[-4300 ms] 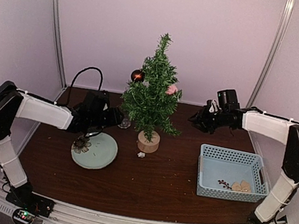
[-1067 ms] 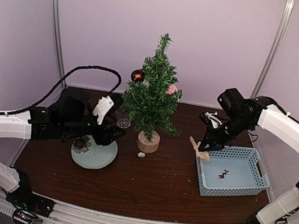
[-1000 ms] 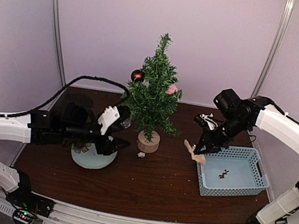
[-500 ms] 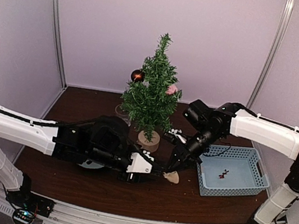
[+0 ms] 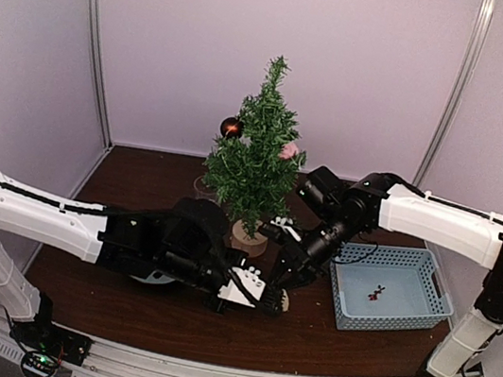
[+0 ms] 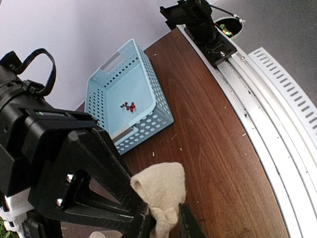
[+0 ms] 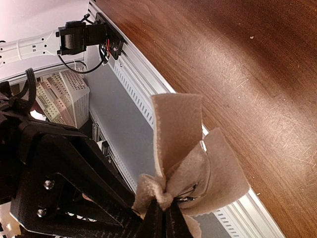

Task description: Decorate the small christmas tree

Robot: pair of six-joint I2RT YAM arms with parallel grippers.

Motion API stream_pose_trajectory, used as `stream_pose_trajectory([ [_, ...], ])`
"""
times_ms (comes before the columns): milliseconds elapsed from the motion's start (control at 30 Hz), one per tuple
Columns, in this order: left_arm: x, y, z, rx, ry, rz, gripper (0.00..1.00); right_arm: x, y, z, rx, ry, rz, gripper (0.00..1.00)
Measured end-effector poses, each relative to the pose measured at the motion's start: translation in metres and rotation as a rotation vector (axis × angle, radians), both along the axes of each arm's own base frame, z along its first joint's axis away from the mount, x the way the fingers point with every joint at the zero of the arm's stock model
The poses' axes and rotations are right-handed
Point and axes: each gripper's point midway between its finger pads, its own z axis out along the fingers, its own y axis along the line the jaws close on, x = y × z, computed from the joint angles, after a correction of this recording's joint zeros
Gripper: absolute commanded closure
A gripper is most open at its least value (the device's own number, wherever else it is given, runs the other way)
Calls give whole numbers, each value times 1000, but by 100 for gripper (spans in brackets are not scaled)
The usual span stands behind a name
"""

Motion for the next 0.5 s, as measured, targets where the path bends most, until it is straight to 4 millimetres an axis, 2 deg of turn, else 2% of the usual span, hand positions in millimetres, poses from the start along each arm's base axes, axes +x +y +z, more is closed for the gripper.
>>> stream_pose_trajectory([
  [67, 1, 0, 0, 2, -10, 4, 91, -1, 0, 0, 0, 0, 3, 99],
  [133, 3, 0, 0, 3, -18, 11, 100, -1, 0, 0, 1, -2, 7, 92],
  [267, 3, 0, 1, 4, -26, 23, 100, 0, 2, 5, 12, -17, 12, 65],
  [367, 5, 5, 6, -11, -11, 61, 100, 3, 5, 13, 30, -36, 13, 31],
  [433, 7, 14, 14, -41, 16, 107, 100, 10, 6, 19, 41, -62, 4, 19],
  [500, 10, 25, 24, -87, 61, 168, 100, 18, 4, 23, 52, -98, -12, 15],
])
